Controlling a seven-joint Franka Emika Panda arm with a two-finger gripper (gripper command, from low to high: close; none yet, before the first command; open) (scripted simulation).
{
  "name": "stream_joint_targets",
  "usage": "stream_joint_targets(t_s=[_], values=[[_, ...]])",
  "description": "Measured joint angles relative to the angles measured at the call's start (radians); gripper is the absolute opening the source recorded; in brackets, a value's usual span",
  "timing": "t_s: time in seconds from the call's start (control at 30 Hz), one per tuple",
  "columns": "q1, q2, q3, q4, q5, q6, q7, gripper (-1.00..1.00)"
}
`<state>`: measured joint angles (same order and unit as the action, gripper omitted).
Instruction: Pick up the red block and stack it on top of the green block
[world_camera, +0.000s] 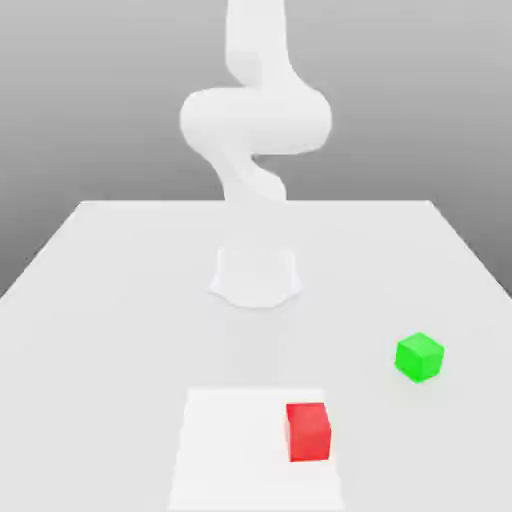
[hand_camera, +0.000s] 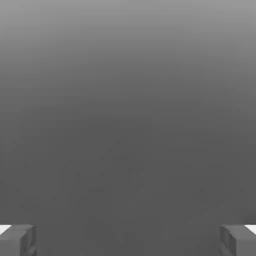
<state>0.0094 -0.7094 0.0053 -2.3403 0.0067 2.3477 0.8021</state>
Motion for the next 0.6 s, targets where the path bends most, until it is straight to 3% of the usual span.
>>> stream_joint_targets(t_s=[0.6], values=[[0.052,0.659,0.074,-0.292,0.002,0.346,0.049,0.0]])
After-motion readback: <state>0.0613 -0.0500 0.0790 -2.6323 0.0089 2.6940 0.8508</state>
